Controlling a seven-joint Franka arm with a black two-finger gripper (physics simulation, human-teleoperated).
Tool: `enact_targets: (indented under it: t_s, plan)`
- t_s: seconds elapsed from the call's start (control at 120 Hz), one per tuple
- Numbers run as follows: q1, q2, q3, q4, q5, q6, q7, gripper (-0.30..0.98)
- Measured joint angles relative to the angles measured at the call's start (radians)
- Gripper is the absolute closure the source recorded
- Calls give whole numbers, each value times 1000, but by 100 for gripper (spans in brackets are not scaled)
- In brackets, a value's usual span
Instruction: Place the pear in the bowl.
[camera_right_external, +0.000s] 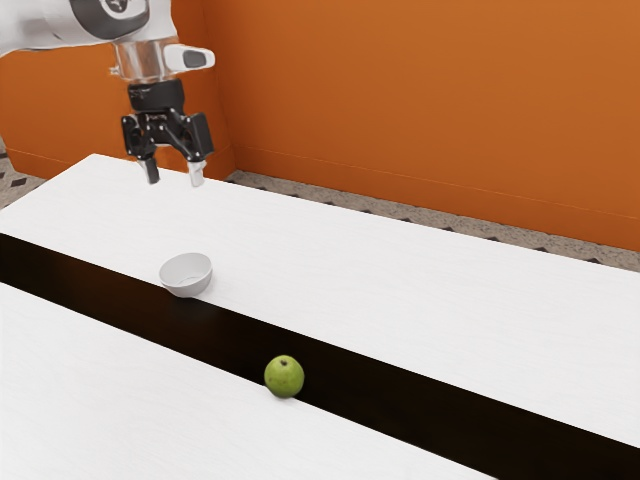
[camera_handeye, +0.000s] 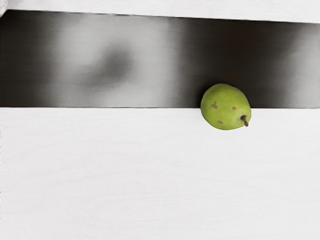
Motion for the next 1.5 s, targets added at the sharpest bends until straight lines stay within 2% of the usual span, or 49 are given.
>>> enact_targets:
  t_s: [0.167,0.483,0.633,0.825,1.133,1.5]
  plan:
    - [-17,11,0,-44,13,117,-3,2]
    - [-156,282,16,-57,14,189,-91,2]
    - [-206,367,25,-61,10,201,-153,2]
    - [-260,463,25,-62,-50,210,-261,2]
    - [-257,517,34,-88,-111,229,-389,2]
    - [-254,542,46,-122,-152,238,-476,6]
